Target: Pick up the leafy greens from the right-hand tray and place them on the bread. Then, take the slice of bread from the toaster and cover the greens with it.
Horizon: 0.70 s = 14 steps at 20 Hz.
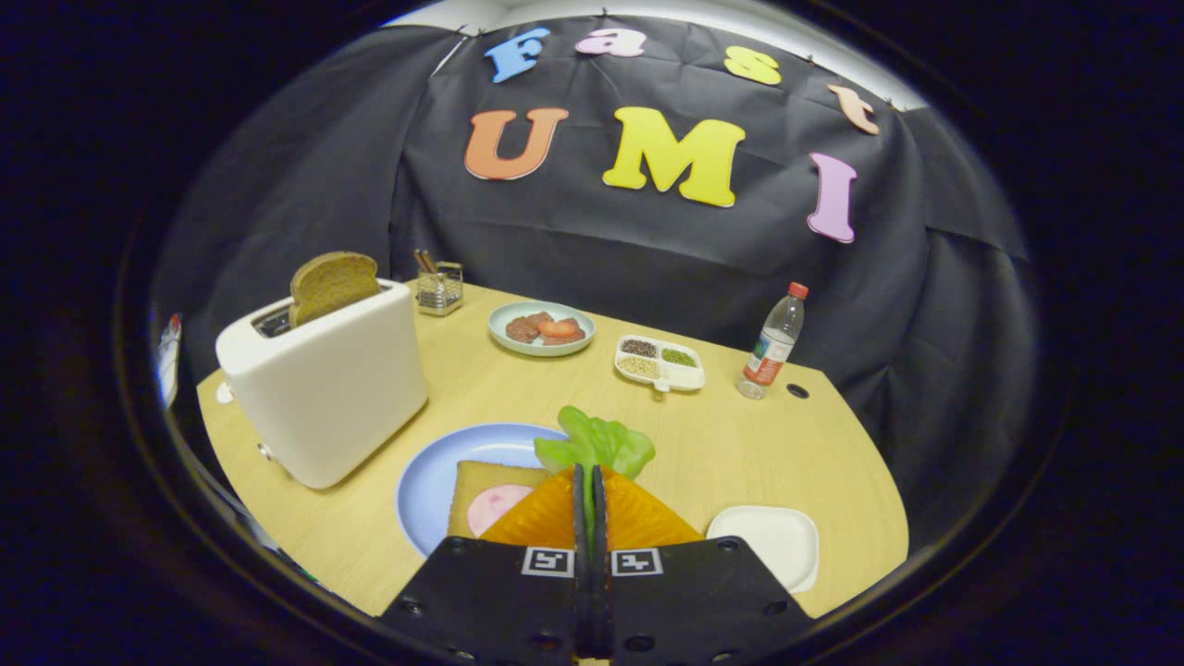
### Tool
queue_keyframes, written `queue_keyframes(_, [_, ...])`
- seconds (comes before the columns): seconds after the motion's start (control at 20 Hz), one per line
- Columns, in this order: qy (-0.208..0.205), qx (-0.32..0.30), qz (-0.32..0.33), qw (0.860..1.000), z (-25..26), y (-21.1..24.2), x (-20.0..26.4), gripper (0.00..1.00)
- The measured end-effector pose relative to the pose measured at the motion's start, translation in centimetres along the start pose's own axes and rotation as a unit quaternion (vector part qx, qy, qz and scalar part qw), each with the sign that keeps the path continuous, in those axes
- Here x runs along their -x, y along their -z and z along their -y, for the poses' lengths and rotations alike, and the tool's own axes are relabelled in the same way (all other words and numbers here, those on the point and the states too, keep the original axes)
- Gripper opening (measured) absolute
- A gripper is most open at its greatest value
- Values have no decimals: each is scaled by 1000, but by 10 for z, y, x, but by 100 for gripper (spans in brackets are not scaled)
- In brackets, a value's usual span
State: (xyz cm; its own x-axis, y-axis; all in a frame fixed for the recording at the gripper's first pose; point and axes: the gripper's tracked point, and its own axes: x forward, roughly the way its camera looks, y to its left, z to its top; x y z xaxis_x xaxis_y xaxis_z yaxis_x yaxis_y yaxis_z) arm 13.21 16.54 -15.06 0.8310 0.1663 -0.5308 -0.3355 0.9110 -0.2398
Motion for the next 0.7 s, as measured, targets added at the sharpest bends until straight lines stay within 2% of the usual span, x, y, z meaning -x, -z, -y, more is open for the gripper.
queue_keyframes(0.1, [27,42,0,999,-4,-3,-5,0])
queue_keyframes(0.3, [22,74,-20,997,-29,5,-15,0])
queue_keyframes(0.55, [-17,49,-36,998,-59,10,-17,0])
queue_keyframes(0.7, [-33,31,-39,998,-69,12,-16,5])
